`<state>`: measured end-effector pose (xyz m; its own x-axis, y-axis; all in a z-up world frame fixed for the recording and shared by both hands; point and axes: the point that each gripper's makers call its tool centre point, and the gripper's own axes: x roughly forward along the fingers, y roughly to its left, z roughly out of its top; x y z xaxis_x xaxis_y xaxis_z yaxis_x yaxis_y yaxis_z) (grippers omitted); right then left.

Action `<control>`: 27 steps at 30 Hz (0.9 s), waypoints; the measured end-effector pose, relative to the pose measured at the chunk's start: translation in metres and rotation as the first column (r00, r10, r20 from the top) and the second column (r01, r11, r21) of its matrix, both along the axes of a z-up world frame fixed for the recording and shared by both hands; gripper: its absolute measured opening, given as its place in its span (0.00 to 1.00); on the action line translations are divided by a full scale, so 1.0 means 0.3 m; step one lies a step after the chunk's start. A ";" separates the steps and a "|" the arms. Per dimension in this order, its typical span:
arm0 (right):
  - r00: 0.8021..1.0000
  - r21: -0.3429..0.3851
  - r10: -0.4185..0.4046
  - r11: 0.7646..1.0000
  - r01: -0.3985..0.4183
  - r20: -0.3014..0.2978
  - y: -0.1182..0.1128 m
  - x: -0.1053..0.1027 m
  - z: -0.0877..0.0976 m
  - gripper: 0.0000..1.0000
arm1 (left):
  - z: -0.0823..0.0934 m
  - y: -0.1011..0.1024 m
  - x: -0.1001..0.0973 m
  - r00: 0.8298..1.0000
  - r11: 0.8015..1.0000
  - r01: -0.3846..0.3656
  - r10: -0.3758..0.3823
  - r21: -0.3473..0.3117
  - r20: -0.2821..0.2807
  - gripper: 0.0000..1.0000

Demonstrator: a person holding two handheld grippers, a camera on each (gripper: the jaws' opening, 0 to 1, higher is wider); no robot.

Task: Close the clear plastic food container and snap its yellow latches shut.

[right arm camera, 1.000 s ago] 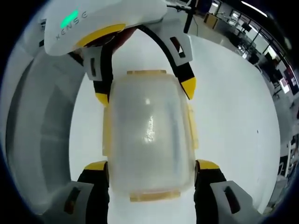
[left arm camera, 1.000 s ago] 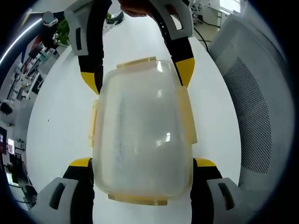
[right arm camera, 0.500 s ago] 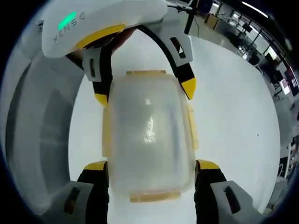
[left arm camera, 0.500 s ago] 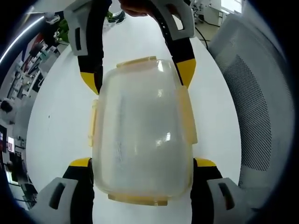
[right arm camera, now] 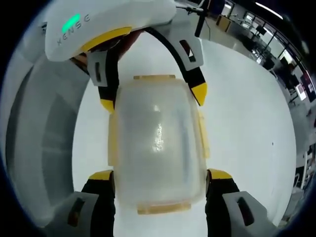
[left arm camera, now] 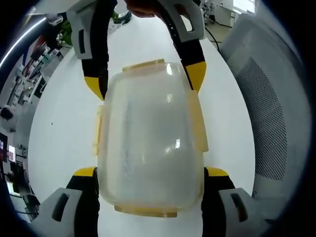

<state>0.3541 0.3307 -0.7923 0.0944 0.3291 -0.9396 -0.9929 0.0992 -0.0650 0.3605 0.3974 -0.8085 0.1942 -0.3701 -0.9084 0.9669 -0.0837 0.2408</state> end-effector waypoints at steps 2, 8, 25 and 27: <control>1.000 0.000 0.000 1.000 0.000 0.000 0.001 0.000 0.000 0.75 | -0.001 0.000 0.000 1.000 1.000 0.000 0.000 0.002 0.000 0.86; 1.000 0.002 0.001 1.000 -0.001 0.000 0.001 -0.001 -0.002 0.75 | -0.001 0.000 0.000 1.000 1.000 -0.003 0.003 0.002 0.001 0.86; 1.000 0.007 -0.002 1.000 0.002 0.001 0.000 0.000 -0.003 0.75 | -0.002 -0.001 0.000 1.000 1.000 -0.003 0.003 0.007 -0.003 0.87; 1.000 0.010 -0.002 1.000 0.002 0.002 0.000 -0.001 -0.003 0.75 | -0.003 -0.001 -0.001 1.000 1.000 -0.003 0.003 0.009 -0.002 0.87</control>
